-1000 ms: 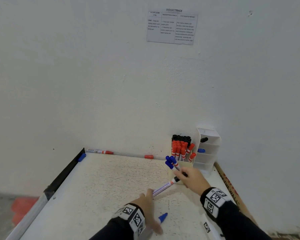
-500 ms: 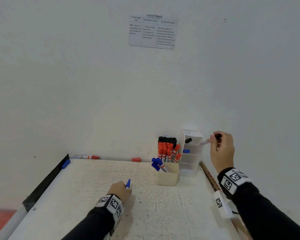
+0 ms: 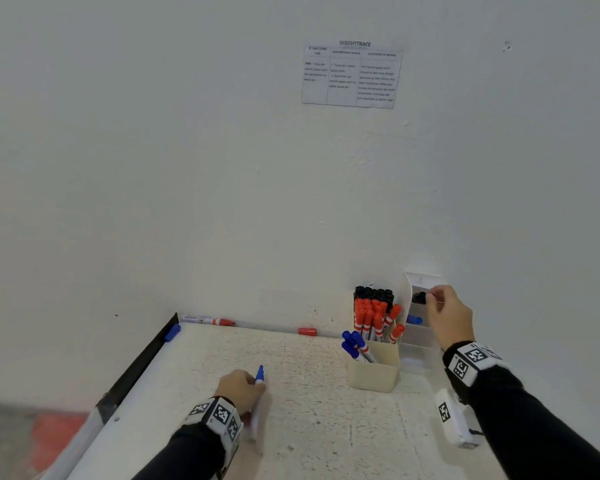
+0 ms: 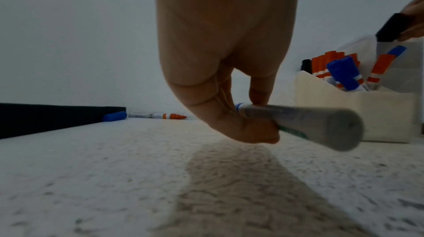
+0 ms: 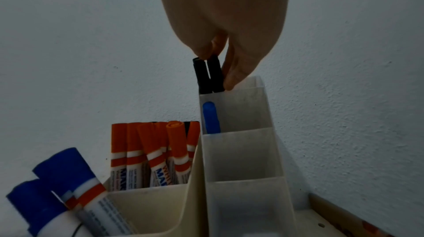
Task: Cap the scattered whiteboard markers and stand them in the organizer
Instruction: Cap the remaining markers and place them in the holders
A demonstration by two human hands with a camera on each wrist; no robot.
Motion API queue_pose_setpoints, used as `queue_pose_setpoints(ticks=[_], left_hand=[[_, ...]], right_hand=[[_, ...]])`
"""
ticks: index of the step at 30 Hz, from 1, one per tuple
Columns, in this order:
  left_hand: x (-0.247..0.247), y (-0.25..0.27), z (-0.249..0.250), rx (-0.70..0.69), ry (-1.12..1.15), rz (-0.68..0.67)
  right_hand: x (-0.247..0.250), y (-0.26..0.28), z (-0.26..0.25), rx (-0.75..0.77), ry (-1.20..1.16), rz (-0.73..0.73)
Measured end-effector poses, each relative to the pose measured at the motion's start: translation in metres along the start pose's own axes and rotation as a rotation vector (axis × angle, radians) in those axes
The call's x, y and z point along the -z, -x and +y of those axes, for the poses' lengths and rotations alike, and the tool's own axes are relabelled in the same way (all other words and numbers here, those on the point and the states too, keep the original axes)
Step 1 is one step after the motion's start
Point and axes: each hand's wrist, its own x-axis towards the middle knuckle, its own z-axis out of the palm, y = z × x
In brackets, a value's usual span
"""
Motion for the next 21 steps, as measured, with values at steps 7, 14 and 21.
queue_pose_setpoints(ticks=[7,14,21], left_hand=[[0.014,-0.005,-0.022,0.047,0.056,-0.003],[0.028,-0.01,-0.038,0.071,-0.086,0.132],[0.039,-0.016,-0.058,0.099,-0.007,0.198]], right_hand=[[-0.012,0.001,0.0,0.035,0.092,-0.008],[-0.022,0.009,-0.024,0.133,0.272,0.116],[-0.048,0.013,-0.057,0.131,0.36,-0.037]])
